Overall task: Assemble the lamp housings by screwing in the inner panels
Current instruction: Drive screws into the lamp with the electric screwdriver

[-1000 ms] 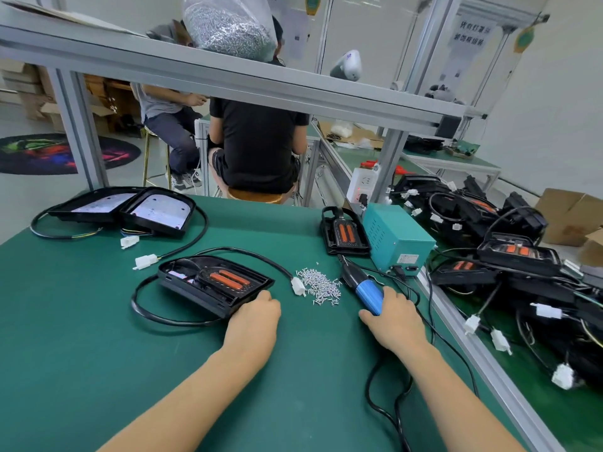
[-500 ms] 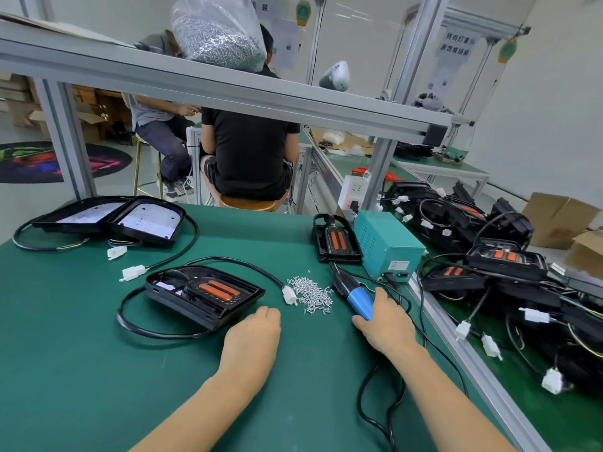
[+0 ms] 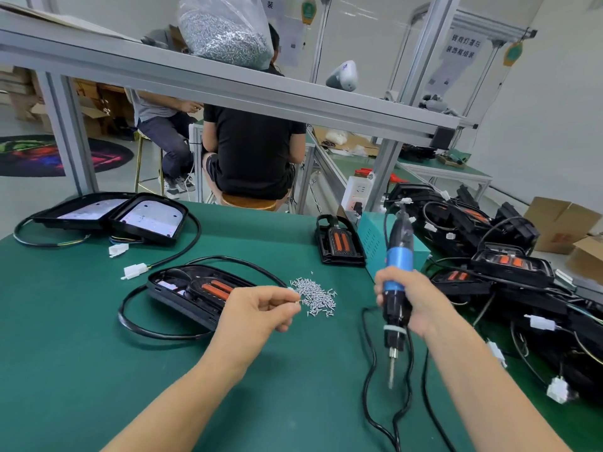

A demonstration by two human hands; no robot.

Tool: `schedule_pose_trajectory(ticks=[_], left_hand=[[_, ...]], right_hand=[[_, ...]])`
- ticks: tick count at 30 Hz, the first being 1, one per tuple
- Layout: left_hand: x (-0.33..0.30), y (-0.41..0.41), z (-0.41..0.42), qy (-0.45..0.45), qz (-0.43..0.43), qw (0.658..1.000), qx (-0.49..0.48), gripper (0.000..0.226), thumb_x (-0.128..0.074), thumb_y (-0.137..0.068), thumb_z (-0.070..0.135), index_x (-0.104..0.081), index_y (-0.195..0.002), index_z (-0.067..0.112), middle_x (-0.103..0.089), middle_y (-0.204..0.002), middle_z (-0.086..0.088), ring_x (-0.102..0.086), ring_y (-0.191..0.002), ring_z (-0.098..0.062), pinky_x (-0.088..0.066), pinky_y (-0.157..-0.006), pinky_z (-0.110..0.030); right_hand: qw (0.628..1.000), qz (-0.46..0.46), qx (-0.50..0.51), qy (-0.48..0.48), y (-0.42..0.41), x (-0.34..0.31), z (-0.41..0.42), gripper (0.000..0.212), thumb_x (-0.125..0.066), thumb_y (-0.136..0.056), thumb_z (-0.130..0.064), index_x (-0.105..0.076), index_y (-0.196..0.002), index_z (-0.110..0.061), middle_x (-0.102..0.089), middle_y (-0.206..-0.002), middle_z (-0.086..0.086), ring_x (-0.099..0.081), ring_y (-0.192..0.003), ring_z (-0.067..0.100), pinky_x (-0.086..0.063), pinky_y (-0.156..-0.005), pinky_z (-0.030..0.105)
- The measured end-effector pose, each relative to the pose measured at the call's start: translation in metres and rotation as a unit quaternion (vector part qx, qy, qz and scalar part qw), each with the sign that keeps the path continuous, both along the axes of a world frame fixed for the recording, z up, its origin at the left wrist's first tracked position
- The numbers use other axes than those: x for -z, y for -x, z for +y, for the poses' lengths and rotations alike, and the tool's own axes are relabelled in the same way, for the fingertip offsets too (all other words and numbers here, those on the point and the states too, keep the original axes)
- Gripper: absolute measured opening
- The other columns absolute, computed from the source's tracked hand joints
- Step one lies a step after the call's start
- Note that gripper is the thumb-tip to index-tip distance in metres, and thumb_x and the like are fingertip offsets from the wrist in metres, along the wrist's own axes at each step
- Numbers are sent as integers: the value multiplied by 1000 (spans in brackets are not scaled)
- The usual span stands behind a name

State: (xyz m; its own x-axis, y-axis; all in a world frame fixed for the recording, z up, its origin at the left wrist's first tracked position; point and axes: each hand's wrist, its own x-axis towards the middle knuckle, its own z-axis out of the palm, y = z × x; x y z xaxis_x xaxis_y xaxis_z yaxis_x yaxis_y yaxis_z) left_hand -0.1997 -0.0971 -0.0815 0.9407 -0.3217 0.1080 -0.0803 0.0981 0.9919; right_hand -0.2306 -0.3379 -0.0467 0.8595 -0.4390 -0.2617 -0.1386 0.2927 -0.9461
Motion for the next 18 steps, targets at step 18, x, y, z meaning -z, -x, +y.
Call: schedule_pose_trajectory(ticks=[18], left_hand=[[-6,1,37,174,92,980,23,18,-68,-67,15,-72,-81,4,-70,-73,-13,-59,-55,-12,-50,-51,-21]], right_hand=[[875,-396,66,-271,-3,-64,104,15,-54,-91,-12,-58,-97,-25,-52,-62,-8,-49,-48,4,-46,-52,18]])
